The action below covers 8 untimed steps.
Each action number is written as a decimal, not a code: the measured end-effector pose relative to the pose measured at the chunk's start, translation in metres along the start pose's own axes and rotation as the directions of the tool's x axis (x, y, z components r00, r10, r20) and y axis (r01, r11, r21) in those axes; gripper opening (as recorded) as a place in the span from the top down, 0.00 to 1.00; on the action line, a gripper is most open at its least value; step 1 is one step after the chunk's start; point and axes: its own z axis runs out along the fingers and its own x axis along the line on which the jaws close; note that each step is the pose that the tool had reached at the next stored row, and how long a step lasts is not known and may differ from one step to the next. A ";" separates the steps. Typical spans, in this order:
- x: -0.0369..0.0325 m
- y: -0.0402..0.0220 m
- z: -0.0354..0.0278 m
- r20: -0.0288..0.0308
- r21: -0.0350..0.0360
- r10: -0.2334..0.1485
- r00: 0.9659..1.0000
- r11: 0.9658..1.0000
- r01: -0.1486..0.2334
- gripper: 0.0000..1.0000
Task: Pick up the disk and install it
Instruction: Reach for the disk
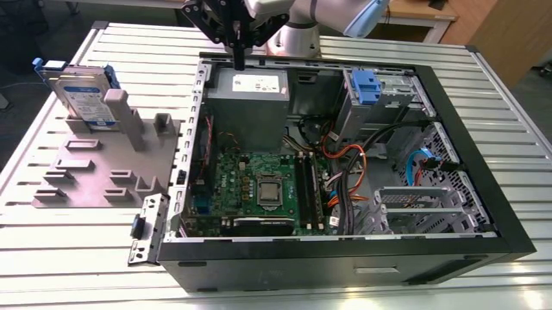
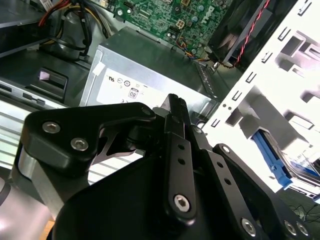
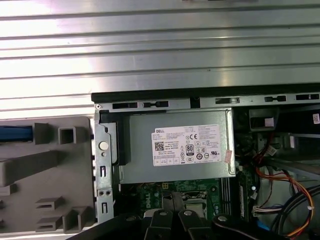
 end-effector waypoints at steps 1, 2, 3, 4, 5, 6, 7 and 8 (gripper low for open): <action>0.0003 0.0000 0.0000 0.000 0.000 0.000 1.000 1.000 0.000 0.89; 0.0005 0.0000 0.0000 0.000 0.000 0.000 1.000 1.000 0.000 0.89; 0.0007 -0.0001 0.0000 0.000 0.000 0.000 1.000 1.000 0.000 0.89; 0.0010 -0.0001 0.0000 0.000 0.000 0.000 1.000 1.000 0.000 0.89; 0.0012 -0.0001 0.0000 0.000 0.000 0.000 1.000 1.000 0.000 0.89; 0.0015 -0.0001 0.0000 0.000 0.000 0.000 1.000 1.000 0.000 0.89; 0.0016 -0.0001 0.0001 0.000 0.000 0.000 1.000 1.000 0.000 0.89; 0.0022 -0.0002 0.0001 0.000 0.000 0.000 1.000 1.000 0.000 0.89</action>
